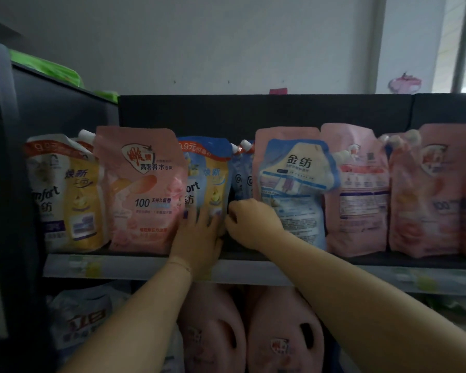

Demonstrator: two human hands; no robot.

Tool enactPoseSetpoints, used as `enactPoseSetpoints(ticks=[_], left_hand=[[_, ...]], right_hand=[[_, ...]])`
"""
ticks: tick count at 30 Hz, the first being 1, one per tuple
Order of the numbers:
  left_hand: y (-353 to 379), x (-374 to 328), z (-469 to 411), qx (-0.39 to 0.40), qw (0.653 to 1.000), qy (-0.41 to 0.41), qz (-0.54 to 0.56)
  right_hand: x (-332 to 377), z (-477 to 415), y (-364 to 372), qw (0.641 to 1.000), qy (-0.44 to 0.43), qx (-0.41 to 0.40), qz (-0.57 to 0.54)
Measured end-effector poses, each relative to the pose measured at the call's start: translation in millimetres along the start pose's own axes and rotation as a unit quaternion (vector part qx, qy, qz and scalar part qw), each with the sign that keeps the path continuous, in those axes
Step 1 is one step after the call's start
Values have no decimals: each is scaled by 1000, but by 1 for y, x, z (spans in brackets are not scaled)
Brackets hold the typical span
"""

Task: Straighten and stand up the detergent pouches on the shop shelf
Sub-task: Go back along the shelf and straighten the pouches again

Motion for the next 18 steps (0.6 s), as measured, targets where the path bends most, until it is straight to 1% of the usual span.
enactPoseSetpoints(ticks=[2, 3, 5, 7, 10, 13, 15, 18], left_hand=[[-4, -8, -1, -53, 997, 49, -11], [-7, -13, -1, -68, 996, 55, 15], [-9, -21, -5, -66, 993, 25, 98], [-7, -29, -11, -44, 984, -17, 171], [-3, -44, -27, 11, 967, -76, 243], [0, -58, -42, 73, 941, -107, 312], [0, -66, -50, 110, 928, -117, 335], [2, -77, -61, 137, 926, -124, 330]], right_hand=[[-8, 8, -7, 993, -79, -21, 80], [-12, 12, -9, 988, -106, -22, 109], [-21, 17, -7, 980, -142, -8, 142], [-29, 21, -4, 972, -167, 0, 165], [-38, 24, 0, 963, -182, 13, 196], [-47, 24, -1, 967, -177, -15, 181], [-52, 24, -2, 972, -162, -17, 168], [-59, 28, -3, 969, -179, -38, 166]])
Point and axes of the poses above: each hand's wrist, its own z-axis away from the middle knuckle, its own y-axis out of the palm, x = y × z, the point moved 3 cm from there along -z, towards the middle knuckle, and after that the axes turned 2 degrees about -x, right-handed, at the moved point
